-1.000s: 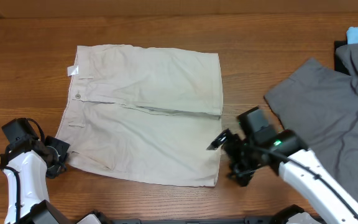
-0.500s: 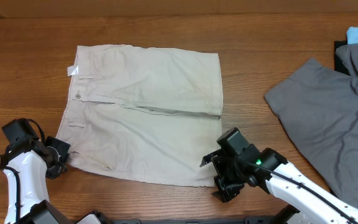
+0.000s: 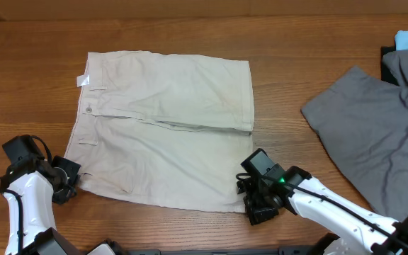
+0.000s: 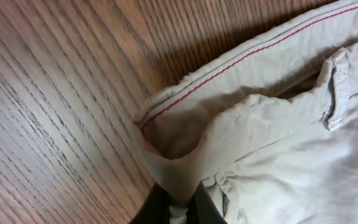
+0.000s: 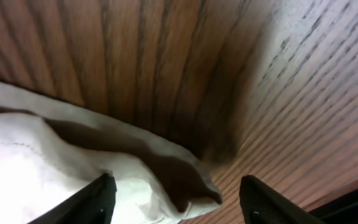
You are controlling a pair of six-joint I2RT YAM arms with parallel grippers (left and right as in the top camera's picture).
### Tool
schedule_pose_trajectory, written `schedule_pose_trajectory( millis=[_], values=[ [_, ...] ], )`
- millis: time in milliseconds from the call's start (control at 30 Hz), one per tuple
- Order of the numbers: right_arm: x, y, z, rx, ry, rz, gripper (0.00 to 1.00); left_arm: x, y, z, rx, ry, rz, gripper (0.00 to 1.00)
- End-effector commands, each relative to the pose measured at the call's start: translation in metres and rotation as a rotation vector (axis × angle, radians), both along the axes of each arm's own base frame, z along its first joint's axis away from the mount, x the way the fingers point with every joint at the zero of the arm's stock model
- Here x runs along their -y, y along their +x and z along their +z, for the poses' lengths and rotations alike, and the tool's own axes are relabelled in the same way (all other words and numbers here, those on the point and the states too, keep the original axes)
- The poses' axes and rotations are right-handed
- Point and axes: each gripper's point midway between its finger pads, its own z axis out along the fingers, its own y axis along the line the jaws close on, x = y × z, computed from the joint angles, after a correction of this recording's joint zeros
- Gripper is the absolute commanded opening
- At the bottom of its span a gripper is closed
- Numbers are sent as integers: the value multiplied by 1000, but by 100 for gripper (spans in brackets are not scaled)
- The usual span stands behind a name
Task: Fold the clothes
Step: 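Grasp the front left and front right corners with both grippers, then lift the front edge and fold it back onto the far edge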
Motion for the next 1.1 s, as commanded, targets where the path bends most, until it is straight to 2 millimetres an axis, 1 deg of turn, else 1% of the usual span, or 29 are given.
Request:
schedule_pose_trajectory(
  millis=[0, 67, 100, 200, 367, 467, 633, 667, 767, 800, 833, 900, 1000, 1033, 1067],
  values=[
    [-4, -8, -1, -33, 21, 16, 65, -2, 6, 5, 22, -1, -22, 6],
    [-6, -12, 0, -51, 33, 23, 63, -2, 6, 5, 22, -1, -23, 6],
    [-6, -12, 0, -48, 31, 28, 60, -2, 6, 5, 22, -1, -23, 6],
    [-6, -9, -1, -32, 26, 27, 54, -2, 6, 5, 22, -1, -23, 6],
    [-3, -6, -2, -17, 6, 15, 52, -2, 6, 6, 22, -1, -22, 6],
    [-2, -6, -5, -21, -2, 15, 44, -2, 6, 5, 22, -1, -23, 6],
    [-3, -6, -7, -25, -3, 16, 41, -2, 6, 5, 22, -1, -23, 6],
    [-3, -6, -7, -25, -3, 16, 39, -2, 6, 5, 22, -1, -23, 7],
    [-3, -6, -7, -25, -3, 16, 25, -2, 6, 5, 22, -1, -23, 6],
    [-3, -5, -7, -24, -4, 16, 11, -2, 6, 5, 21, -1, -23, 6],
    [-3, -5, -7, -23, -4, 20, 4, -2, 6, 5, 21, -1, -23, 4],
    [0, -2, -8, 14, -19, 69, 4, 0, 5, 5, 13, -4, -34, 4],
    [6, 11, -5, 92, -34, 155, 4, 3, -1, 4, -10, -15, -65, 4],
    [9, 26, 5, 157, -36, 215, 4, 6, -4, 4, -24, -22, -75, 4],
    [11, 33, 11, 189, -37, 243, 4, 7, -6, 5, -34, -28, -82, 4]
  ],
)
